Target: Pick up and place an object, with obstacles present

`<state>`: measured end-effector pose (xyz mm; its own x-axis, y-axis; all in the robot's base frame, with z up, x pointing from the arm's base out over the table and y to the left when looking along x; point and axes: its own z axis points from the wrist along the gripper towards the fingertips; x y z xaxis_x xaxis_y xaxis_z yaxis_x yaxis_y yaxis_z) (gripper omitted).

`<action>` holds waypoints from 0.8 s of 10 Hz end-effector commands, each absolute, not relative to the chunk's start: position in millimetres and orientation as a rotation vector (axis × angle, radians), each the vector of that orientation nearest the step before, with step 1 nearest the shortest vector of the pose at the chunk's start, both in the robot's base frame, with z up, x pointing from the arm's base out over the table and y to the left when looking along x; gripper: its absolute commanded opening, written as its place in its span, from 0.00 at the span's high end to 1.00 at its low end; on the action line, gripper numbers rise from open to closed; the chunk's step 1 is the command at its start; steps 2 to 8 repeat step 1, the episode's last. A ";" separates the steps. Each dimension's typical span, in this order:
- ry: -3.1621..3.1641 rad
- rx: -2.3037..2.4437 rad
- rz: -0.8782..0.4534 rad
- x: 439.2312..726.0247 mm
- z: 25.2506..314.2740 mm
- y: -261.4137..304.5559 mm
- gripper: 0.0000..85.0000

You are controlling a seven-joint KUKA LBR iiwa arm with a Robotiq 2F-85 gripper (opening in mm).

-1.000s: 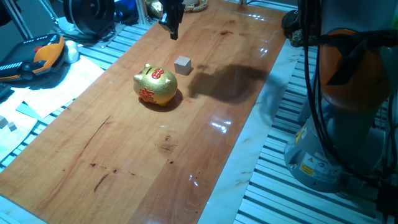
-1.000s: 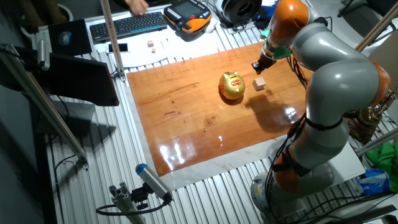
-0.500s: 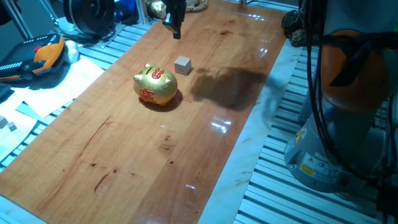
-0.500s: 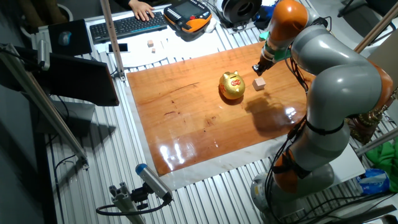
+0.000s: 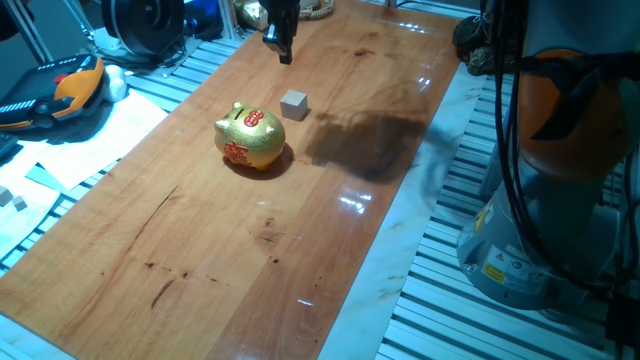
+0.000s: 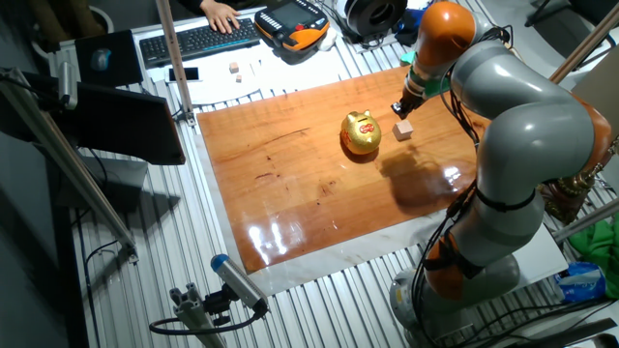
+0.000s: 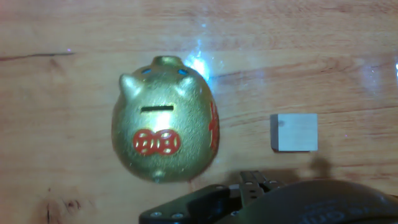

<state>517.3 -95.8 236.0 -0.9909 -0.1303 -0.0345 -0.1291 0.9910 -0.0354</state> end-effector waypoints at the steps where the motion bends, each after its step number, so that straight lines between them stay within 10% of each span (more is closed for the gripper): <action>1: 3.098 -0.204 -0.051 517.4 236.0 -96.0 1.00; 8: 3.098 -0.204 -0.051 517.4 236.0 -96.0 1.00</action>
